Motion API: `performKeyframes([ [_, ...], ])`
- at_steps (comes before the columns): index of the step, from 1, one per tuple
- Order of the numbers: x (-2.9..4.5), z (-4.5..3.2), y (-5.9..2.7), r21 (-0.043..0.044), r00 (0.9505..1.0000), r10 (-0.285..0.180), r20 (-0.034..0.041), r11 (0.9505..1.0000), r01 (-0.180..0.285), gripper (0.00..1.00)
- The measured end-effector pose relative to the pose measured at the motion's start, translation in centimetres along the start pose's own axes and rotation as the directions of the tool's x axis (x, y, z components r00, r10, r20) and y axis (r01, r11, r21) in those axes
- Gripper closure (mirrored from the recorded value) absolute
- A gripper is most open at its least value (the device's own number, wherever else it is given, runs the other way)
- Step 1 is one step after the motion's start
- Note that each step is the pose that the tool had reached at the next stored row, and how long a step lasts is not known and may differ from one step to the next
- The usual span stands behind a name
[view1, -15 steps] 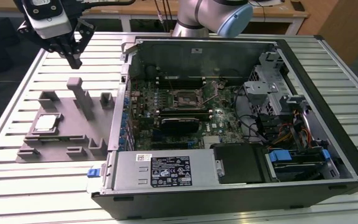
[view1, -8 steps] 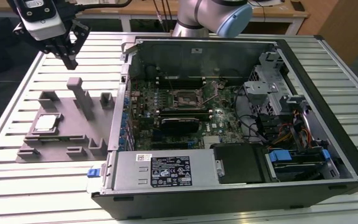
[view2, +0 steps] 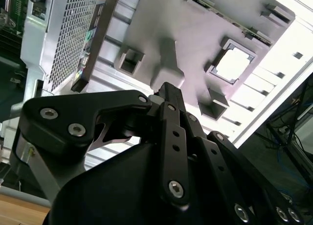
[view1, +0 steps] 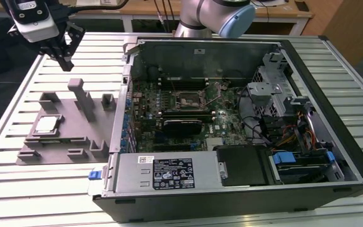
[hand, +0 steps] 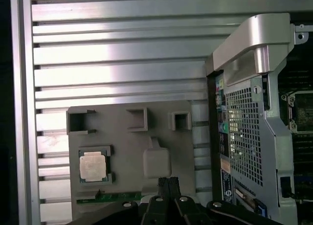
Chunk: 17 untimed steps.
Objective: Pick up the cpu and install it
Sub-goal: 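Reach for the cpu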
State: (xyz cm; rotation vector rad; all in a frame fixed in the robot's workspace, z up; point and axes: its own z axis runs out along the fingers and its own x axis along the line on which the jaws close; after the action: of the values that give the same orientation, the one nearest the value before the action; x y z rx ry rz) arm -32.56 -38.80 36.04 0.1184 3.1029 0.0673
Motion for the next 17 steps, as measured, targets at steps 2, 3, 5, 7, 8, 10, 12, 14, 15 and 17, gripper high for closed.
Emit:
performKeyframes([
  [2,0.34,0.08,0.07,0.0001,1.0,0.0,0.0,1.0,0.0,0.89],
  [3,0.51,0.12,0.1,0.0001,1.0,0.0,0.0,1.0,0.0,0.89],
  [5,0.86,0.2,0.16,0.0001,1.0,0.0,0.0001,1.0,0.0,0.89],
  [7,1.19,0.29,0.23,0.0003,1.0,0.0,0.0,1.0,0.0,0.89],
  [8,1.35,0.34,0.26,0.0003,1.0,0.0,0.0001,1.0,0.0,0.89],
  [10,1.68,0.43,0.33,0.0006,1.0,0.0,0.0001,1.0,0.0,0.89],
  [12,2.01,0.52,0.38,0.001,1.0,0.0,0.0,1.0,0.0,0.89],
  [14,2.39,0.63,0.43,0.0017,1.0,0.0,0.0002,1.0,0.0,0.89],
  [15,2.57,0.69,0.45,0.0022,1.0,0.0,0.0001,1.0,0.0,0.89],
  [17,2.93,0.82,0.48,0.0032,1.0,0.0,0.0002,1.0,0.0,0.89],
])
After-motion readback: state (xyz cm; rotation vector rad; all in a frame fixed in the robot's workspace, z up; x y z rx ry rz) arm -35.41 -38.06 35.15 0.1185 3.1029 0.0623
